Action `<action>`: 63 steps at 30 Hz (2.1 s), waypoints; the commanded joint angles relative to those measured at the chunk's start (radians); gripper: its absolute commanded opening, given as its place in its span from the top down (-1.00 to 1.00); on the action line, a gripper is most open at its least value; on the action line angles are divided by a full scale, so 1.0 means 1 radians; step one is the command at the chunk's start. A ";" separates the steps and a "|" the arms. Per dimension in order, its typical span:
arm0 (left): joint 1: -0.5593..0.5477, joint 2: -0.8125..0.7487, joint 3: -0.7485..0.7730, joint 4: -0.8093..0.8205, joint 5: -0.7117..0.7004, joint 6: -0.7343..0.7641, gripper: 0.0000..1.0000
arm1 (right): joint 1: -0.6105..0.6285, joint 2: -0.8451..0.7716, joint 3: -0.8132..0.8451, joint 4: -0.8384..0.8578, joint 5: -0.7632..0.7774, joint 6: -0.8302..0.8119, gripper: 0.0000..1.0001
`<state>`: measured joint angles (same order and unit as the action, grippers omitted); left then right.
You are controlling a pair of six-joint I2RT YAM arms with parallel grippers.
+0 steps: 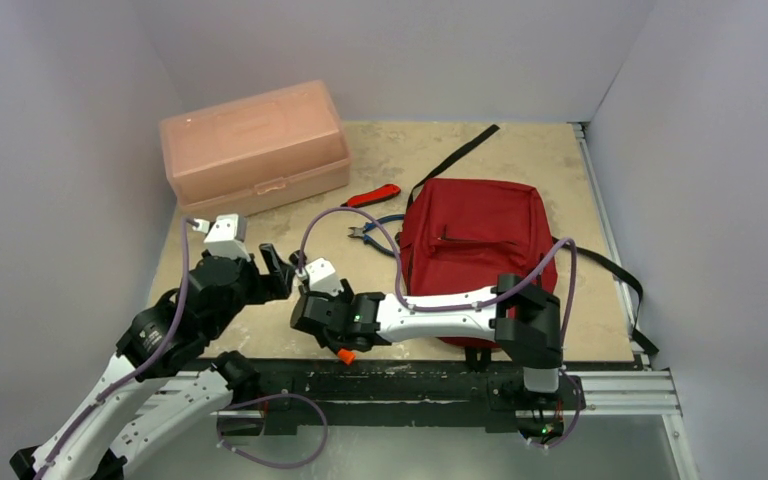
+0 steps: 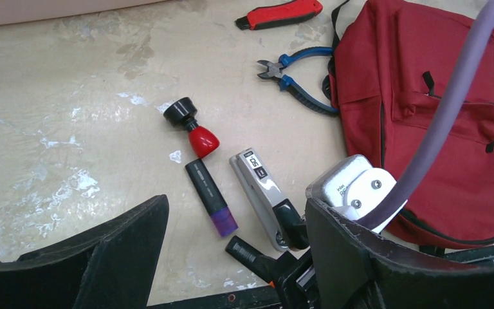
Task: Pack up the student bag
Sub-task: Pick up the stationery from the center of the board.
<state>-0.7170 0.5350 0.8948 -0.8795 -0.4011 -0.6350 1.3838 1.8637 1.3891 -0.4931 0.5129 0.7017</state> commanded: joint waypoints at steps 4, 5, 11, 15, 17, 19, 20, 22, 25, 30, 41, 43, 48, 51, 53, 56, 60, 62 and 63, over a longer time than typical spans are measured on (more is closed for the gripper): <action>0.004 -0.031 -0.009 -0.002 -0.034 0.005 -0.55 | 0.017 0.037 0.064 -0.141 0.126 -0.017 -0.25; 0.003 -0.030 -0.011 -0.001 -0.034 0.005 -0.55 | 0.017 0.043 0.062 -0.139 0.126 -0.018 -0.26; 0.004 -0.025 -0.018 0.008 -0.025 0.005 -0.55 | 0.015 0.061 0.036 -0.110 0.103 -0.022 -0.26; 0.004 -0.021 -0.026 0.008 -0.016 -0.001 -0.55 | 0.012 0.069 0.022 -0.096 0.110 -0.017 -0.26; 0.004 -0.022 -0.029 0.007 -0.015 -0.005 -0.55 | 0.005 0.068 0.014 -0.097 0.122 -0.009 -0.26; 0.003 -0.024 -0.032 0.007 -0.012 -0.008 -0.55 | -0.001 0.066 0.011 -0.099 0.128 -0.008 -0.27; 0.004 -0.024 -0.033 0.008 -0.012 -0.009 -0.56 | -0.003 0.064 0.011 -0.098 0.130 -0.009 -0.27; 0.004 -0.023 -0.032 0.007 -0.009 -0.012 -0.56 | -0.006 0.062 0.016 -0.105 0.135 -0.011 -0.28; 0.004 -0.020 -0.031 0.009 -0.007 -0.016 -0.55 | -0.013 0.053 0.015 -0.104 0.136 -0.015 -0.29; 0.004 -0.014 -0.032 0.014 -0.001 -0.018 -0.55 | -0.021 0.040 -0.042 -0.046 0.091 -0.009 -0.24; 0.004 -0.014 -0.032 0.010 0.004 -0.025 -0.55 | -0.038 -0.032 -0.099 0.034 0.080 -0.016 0.66; 0.003 -0.007 -0.030 0.012 0.006 -0.025 -0.55 | -0.050 -0.054 -0.111 0.045 0.068 -0.011 0.98; 0.003 0.024 -0.013 0.054 0.045 -0.004 -0.56 | -0.120 -0.236 -0.204 0.133 -0.035 0.018 1.00; 0.003 0.077 0.010 0.121 0.107 0.021 -0.58 | -0.214 -0.444 -0.317 0.218 -0.152 0.048 1.00; 0.004 0.135 0.025 0.196 0.180 0.054 -0.57 | -0.278 -0.615 -0.374 0.225 -0.186 0.063 1.00; 0.002 0.254 0.043 0.359 0.349 0.135 -0.50 | -0.367 -0.796 -0.385 0.126 -0.175 0.062 1.00; -0.025 0.465 0.103 0.599 0.484 0.231 -0.46 | -0.516 -0.953 -0.356 -0.099 -0.055 0.047 1.00; -0.065 0.610 0.165 0.700 0.475 0.340 -0.46 | -0.612 -0.981 -0.329 -0.244 0.035 0.057 1.00; -0.094 0.688 0.217 0.724 0.470 0.392 -0.44 | -0.654 -0.993 -0.317 -0.289 0.063 0.054 1.00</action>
<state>-0.7425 1.0191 0.9707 -0.4469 -0.0296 -0.4603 0.8604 0.8993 1.0214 -0.5346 0.4072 0.7425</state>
